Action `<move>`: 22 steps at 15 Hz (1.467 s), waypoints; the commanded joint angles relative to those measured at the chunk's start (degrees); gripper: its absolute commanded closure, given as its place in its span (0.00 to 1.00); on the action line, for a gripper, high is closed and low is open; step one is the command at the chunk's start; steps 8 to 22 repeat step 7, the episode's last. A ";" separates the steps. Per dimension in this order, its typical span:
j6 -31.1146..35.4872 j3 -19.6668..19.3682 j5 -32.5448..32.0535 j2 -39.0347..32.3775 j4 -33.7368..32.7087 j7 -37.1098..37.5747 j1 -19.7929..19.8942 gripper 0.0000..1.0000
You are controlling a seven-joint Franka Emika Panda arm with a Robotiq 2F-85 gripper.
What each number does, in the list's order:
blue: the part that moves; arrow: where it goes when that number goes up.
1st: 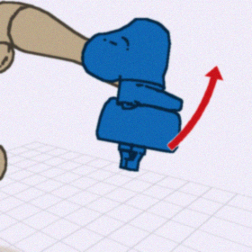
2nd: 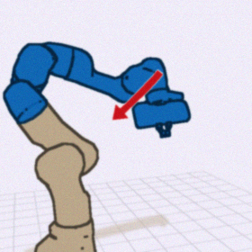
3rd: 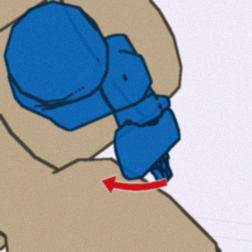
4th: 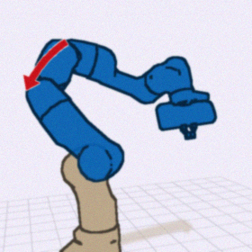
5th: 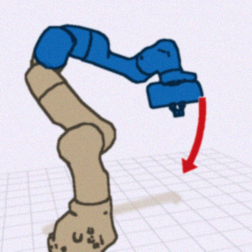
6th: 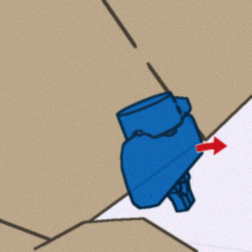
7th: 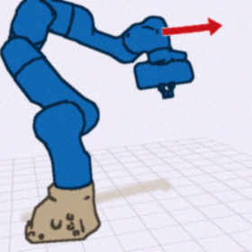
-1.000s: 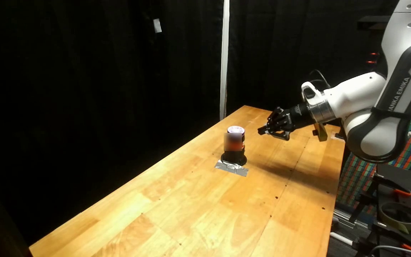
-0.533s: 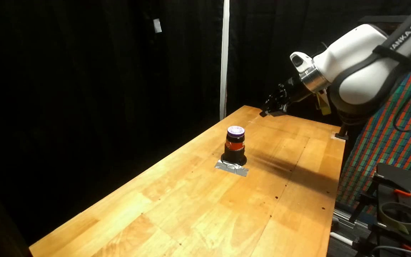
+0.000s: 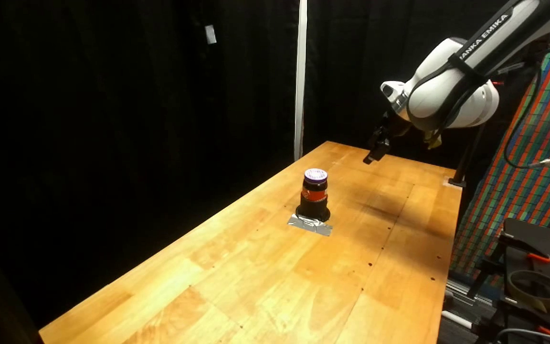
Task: Put the elastic rubber on the object that is attached to the table
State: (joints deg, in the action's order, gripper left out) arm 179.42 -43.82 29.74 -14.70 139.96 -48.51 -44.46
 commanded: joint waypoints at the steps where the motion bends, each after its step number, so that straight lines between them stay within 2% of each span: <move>1: -10.53 -15.74 -8.56 -5.08 -3.42 13.58 -15.39 0.00; 7: -30.85 -37.42 -18.08 -3.13 -9.66 32.28 -42.09 0.00; 22: -30.85 -37.42 -18.08 -3.13 -9.66 32.28 -42.09 0.00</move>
